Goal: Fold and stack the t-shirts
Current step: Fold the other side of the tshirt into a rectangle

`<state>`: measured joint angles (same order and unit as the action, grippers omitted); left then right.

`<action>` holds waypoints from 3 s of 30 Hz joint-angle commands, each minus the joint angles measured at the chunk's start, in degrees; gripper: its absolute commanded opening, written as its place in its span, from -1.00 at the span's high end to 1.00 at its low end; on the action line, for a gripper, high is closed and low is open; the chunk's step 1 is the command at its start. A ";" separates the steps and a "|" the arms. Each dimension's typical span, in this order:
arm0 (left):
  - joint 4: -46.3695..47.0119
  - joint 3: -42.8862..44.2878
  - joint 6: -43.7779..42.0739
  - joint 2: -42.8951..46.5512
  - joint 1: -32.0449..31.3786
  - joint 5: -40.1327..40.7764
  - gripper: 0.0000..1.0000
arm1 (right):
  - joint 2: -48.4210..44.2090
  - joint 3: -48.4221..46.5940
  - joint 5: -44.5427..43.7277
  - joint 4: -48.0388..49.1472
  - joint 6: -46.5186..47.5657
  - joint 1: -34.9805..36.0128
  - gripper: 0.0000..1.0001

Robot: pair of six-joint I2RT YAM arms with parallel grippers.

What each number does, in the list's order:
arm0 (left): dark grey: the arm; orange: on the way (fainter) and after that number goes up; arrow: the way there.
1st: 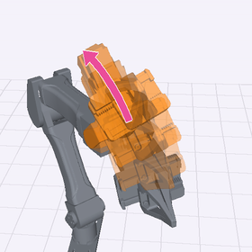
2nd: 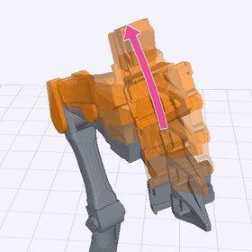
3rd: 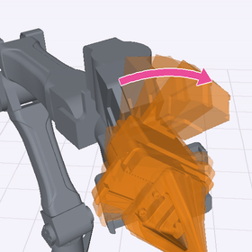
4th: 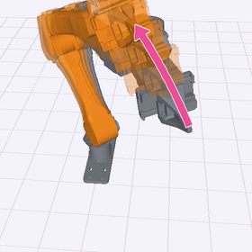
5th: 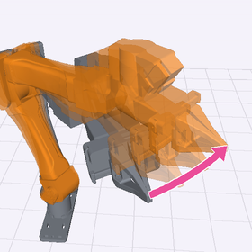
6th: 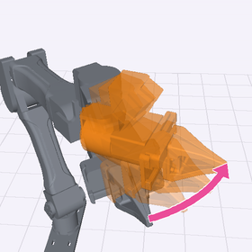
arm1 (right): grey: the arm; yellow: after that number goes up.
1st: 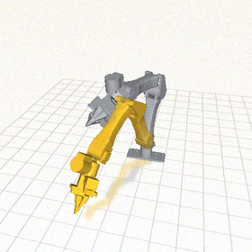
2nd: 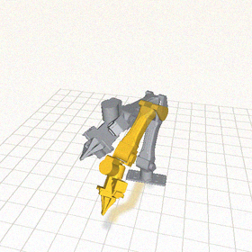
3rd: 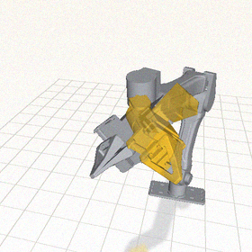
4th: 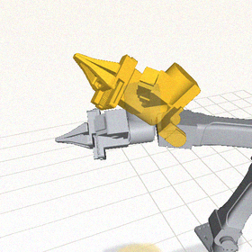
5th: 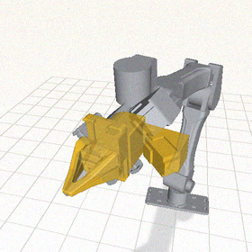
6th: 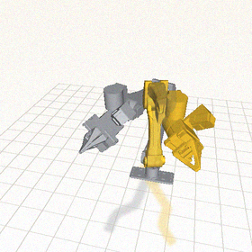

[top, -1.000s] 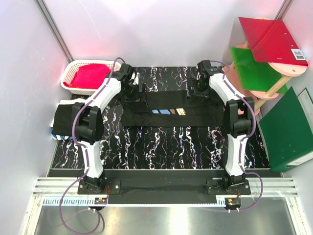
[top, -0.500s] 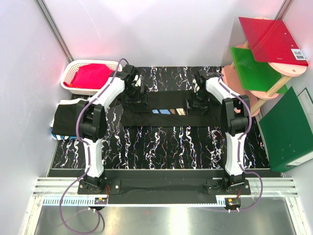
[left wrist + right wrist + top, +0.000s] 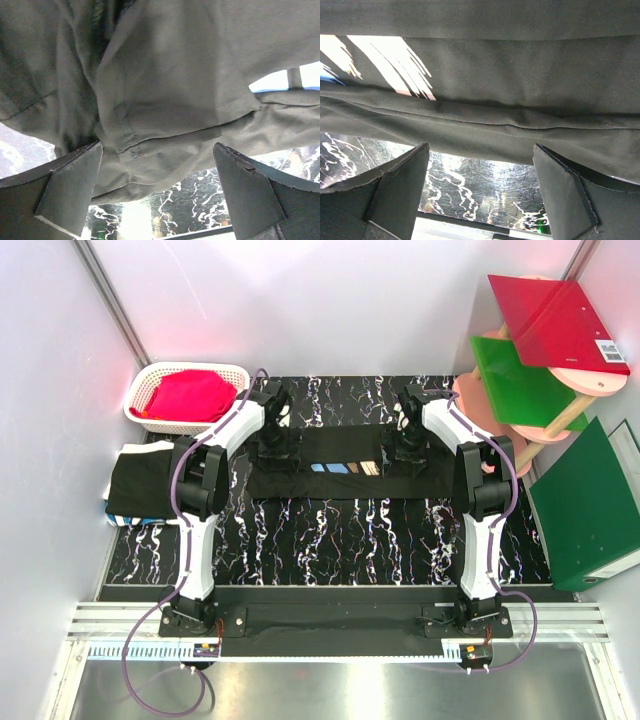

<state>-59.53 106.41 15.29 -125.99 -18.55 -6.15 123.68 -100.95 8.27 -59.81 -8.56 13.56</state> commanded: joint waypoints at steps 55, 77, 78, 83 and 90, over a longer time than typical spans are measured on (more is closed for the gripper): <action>12.68 -1.55 7.83 8.39 3.34 -6.85 -0.98 | -9.51 6.90 -24.62 0.57 -0.32 0.41 -0.99; 13.12 -4.81 7.21 9.63 2.81 -8.17 -0.97 | 0.25 3.83 -23.04 1.27 -3.39 0.41 0.43; 13.12 -4.90 7.21 9.63 2.81 -8.17 -0.98 | -0.10 4.09 -22.69 1.36 -3.40 0.41 0.55; 13.12 -4.90 7.04 8.84 2.81 -8.52 -0.98 | -0.63 5.06 -21.63 2.59 -2.87 0.41 1.00; 13.12 -4.55 6.68 7.96 2.81 -8.96 -0.98 | -4.23 6.64 -20.84 4.09 -3.83 0.50 1.00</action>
<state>-47.90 101.54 23.16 -119.31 -15.53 -13.50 124.25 -94.67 -13.76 -57.47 -11.20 13.58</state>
